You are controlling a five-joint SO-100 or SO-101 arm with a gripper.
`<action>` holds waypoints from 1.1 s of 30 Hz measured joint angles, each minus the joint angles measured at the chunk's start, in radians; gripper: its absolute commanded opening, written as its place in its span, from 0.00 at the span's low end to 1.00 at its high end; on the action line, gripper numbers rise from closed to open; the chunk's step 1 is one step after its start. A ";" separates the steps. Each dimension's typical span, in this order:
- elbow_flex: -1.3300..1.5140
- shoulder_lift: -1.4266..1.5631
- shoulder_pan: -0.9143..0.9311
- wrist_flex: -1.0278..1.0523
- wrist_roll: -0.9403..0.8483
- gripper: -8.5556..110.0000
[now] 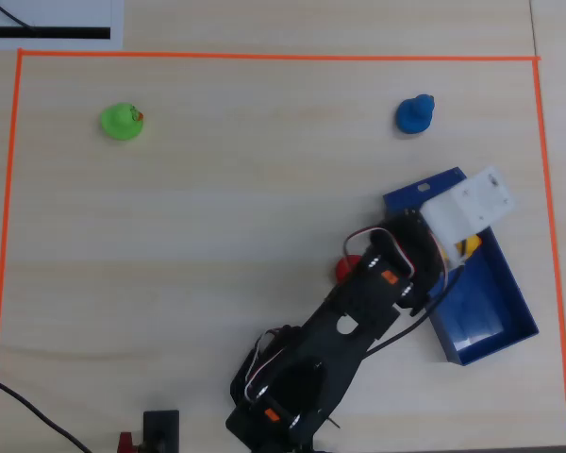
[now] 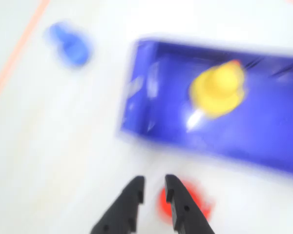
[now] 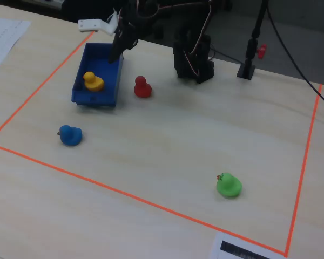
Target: Grasp yellow duck and put it into box.
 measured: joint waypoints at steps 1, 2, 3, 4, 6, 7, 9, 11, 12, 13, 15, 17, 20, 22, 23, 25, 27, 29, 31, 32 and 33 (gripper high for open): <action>-0.006 0.044 -0.066 0.064 0.035 0.07; -0.006 0.092 -0.133 0.121 0.067 0.07; -0.006 0.140 -0.202 0.167 0.094 0.07; 0.008 0.193 -0.270 0.202 0.109 0.07; 0.089 0.314 -0.399 0.262 0.126 0.07; 0.153 0.382 -0.460 0.288 0.120 0.07; 0.314 0.520 -0.565 0.324 0.120 0.07; 0.480 0.652 -0.640 0.328 0.120 0.07; 0.554 0.719 -0.658 0.328 0.120 0.07; 0.618 0.773 -0.666 0.328 0.120 0.07; 0.741 0.861 -0.673 0.328 0.118 0.07; 0.830 0.936 -0.667 0.325 0.110 0.07; 0.881 0.982 -0.666 0.290 0.092 0.07; 0.899 0.983 -0.666 0.268 0.086 0.07; 0.913 0.983 -0.667 0.258 0.078 0.07; 0.997 0.983 -0.676 0.221 0.052 0.07; 1.043 0.985 -0.687 0.196 0.018 0.07; 1.045 0.985 -0.686 0.195 0.014 0.07; 1.046 0.985 -0.681 0.195 0.014 0.07; 1.046 0.985 -0.681 0.195 0.014 0.07; 1.046 0.985 -0.681 0.195 0.014 0.07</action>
